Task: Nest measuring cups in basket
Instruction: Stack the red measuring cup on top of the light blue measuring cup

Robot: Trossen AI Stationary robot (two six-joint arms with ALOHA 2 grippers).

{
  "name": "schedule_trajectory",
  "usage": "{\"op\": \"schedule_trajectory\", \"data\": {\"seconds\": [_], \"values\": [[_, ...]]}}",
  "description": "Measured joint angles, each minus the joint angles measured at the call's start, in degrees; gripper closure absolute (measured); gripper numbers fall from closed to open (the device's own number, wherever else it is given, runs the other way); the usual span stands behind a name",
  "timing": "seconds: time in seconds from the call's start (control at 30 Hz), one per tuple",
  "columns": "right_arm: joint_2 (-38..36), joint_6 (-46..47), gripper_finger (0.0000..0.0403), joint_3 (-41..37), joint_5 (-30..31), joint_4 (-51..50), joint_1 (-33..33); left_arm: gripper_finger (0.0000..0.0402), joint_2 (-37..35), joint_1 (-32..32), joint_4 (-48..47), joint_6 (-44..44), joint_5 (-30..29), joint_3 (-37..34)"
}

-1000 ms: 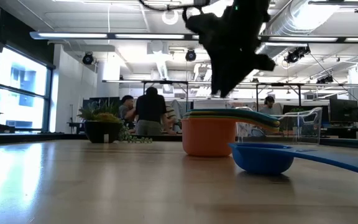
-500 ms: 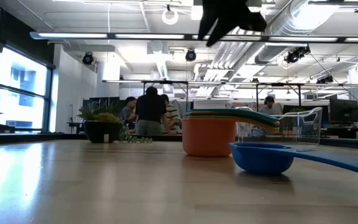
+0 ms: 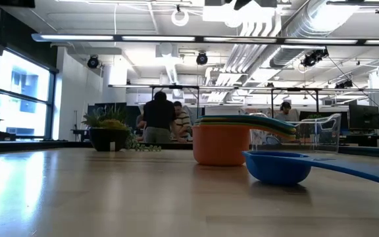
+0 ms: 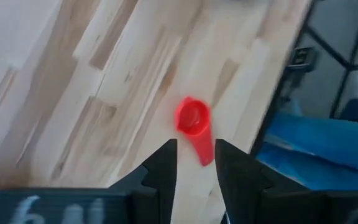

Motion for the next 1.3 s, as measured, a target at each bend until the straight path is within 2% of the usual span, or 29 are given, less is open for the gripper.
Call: {"op": "schedule_trajectory", "data": {"seconds": [0.13, 0.3, 0.57, 1.0, 1.3], "values": [[0.0, 0.0, 0.0311, 3.3, 1.2, -5.4, 0.1, 0.0312, 0.0, -1.4, 4.9, -6.8, -0.7, -5.0], [0.0, -1.6, 0.0311, 4.9, 3.2, -9.0, 0.1, 0.0318, 0.3, -3.9, 12.3, -11.2, -3.0, -10.2], [0.0, -3.1, 0.0311, 4.9, 1.0, -13.4, -1.1, 0.0319, 4.9, -6.1, 21.4, -14.8, -3.5, -15.6], [0.0, -7.5, 0.0311, 4.9, 1.0, -14.9, -3.4, 0.032, 20.1, -7.7, 28.1, -15.9, -2.3, -15.8], [0.0, -9.5, 0.0311, 4.9, -0.4, -14.9, -3.7, 0.0318, 26.1, -7.7, 28.5, -16.8, 0.0, -15.8]]}}
